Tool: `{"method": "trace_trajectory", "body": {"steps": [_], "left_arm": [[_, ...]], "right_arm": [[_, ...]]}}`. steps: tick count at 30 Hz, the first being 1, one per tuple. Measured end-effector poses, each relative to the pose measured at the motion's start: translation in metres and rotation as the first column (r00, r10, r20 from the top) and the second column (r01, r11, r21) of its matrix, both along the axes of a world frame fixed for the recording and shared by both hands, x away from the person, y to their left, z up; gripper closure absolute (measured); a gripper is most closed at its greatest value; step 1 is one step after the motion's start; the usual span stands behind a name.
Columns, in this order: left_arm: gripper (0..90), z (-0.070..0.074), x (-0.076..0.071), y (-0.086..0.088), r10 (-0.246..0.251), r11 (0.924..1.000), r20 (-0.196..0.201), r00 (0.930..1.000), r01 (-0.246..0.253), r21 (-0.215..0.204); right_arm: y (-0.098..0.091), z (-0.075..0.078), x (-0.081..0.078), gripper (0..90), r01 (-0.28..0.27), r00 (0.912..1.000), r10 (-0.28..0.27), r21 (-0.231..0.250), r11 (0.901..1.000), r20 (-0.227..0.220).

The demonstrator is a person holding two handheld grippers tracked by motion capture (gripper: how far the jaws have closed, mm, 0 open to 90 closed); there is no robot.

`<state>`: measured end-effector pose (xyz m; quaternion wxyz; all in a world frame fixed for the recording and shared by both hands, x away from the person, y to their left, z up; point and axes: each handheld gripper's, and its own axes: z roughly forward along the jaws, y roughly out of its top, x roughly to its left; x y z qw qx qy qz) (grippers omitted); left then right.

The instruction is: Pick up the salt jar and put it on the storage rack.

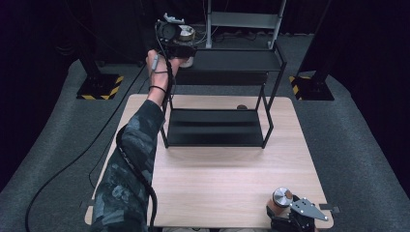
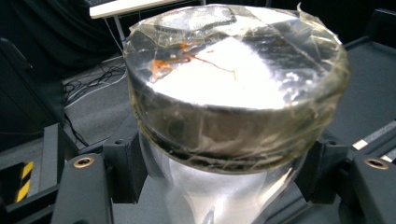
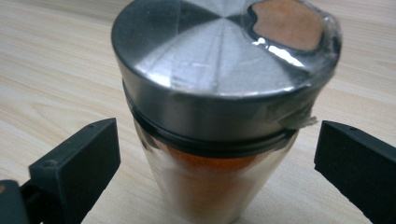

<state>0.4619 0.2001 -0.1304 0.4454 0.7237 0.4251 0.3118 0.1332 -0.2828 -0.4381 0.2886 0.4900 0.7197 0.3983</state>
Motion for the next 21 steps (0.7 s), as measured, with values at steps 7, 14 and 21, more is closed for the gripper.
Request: {"method": "trace_trajectory", "body": {"steps": [7, 14, 21], "left_arm": [[30.9, -0.008, 0.007, -0.002, 0.011, 0.9999, -0.016, 0.9998, -0.012, -0.011], [30.7, -0.013, 0.01, 0.005, 0.006, 0.999, -0.02, 0.9998, -0.007, -0.045], [30.4, -0.019, 0.008, 0.006, 0.011, 0.998, 0.0, 0.9999, -0.011, -0.062]], "right_arm": [[0.0, 0.0, 0.0, 0.0, 0.0, 1.0, 0.0, -0.001, 1.0, 0.002], [0.001, 0.0, 0.0, 0.0, 0.001, 1.0, -0.001, -0.002, 1.0, 0.001], [0.002, 0.0, 0.0, 0.0, -0.001, 1.0, 0.001, -0.007, 1.0, -0.001]]}}
